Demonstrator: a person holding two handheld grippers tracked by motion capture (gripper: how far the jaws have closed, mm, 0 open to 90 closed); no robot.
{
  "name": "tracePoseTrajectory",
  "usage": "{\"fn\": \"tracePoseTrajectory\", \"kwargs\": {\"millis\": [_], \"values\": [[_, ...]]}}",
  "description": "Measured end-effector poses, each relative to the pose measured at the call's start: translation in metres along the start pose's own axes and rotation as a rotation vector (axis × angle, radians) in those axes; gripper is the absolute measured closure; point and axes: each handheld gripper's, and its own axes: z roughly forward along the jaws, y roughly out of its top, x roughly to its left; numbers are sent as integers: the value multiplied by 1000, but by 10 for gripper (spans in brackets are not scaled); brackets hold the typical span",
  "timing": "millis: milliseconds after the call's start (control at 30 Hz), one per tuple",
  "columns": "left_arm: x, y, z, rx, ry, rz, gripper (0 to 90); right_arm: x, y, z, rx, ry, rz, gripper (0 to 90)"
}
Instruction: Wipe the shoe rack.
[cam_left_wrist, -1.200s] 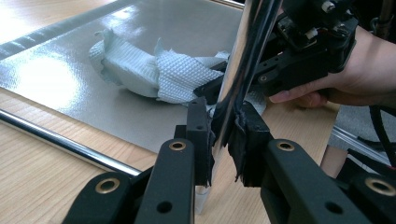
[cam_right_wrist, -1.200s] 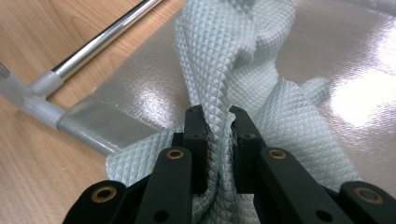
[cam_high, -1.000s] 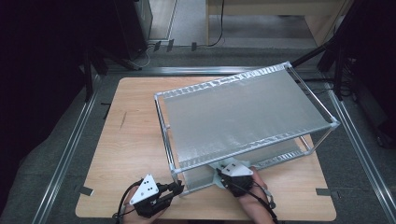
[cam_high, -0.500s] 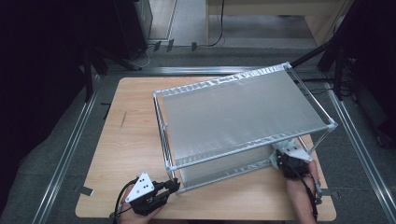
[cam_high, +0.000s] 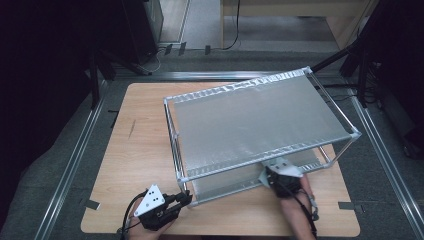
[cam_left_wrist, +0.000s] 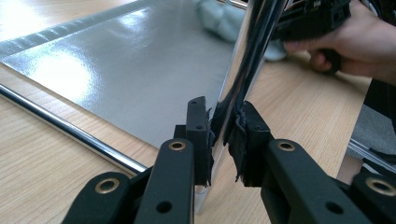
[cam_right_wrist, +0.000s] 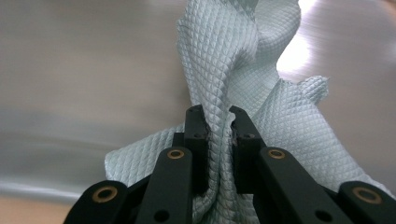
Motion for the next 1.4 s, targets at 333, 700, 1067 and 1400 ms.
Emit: {"fn": "tracePoseTrajectory", "kwargs": {"millis": [333,700,1067,1400], "values": [[-12,1,8,-1,-18,11,785,114,11,-8,-39,218,-160,812],[-18,2,12,3,-28,31,789,120,10,-14,-37,270,-211,811],[-10,2,11,-9,0,23,790,15,-1,-13,10,79,-28,809],[2,3,9,-23,37,11,790,-55,-14,-18,19,-91,76,809]]}}
